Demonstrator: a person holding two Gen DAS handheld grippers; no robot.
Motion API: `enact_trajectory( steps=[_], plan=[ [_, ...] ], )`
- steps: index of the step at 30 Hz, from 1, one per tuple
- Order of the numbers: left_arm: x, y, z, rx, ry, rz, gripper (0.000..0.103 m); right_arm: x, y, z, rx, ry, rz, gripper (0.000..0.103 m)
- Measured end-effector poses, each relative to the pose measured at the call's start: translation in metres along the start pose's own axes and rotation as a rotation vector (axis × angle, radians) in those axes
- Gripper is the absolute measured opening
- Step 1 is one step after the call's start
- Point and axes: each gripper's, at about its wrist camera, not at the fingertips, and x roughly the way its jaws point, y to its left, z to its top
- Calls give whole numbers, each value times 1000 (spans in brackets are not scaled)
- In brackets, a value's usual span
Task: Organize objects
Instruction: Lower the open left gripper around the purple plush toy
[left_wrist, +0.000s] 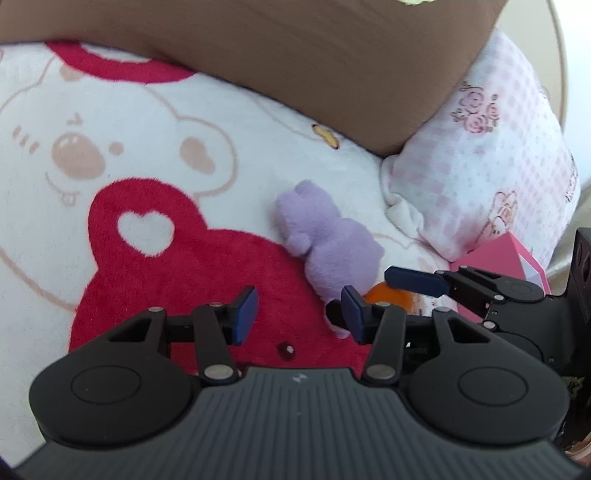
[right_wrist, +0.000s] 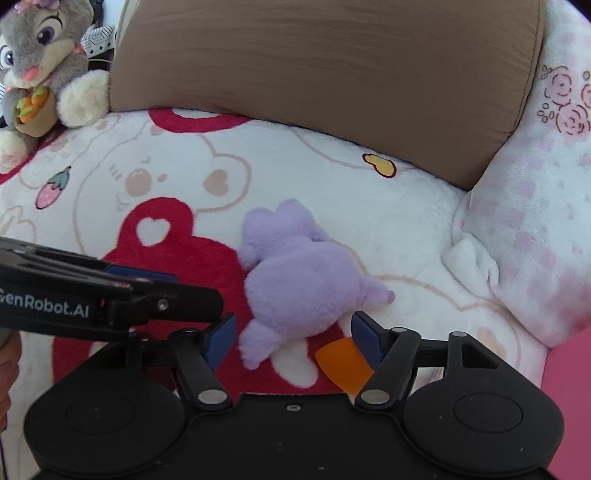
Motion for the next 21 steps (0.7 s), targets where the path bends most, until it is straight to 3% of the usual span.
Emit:
enact_trajectory(
  steps=[12,21],
  plan=[
    [9,12,9,-22,2,-7,44,22,-5,7,-11,-26,-25,79],
    [2,16,20,-16,1,7,44,10,10,-1,-127,-96,-69,65]
  ],
)
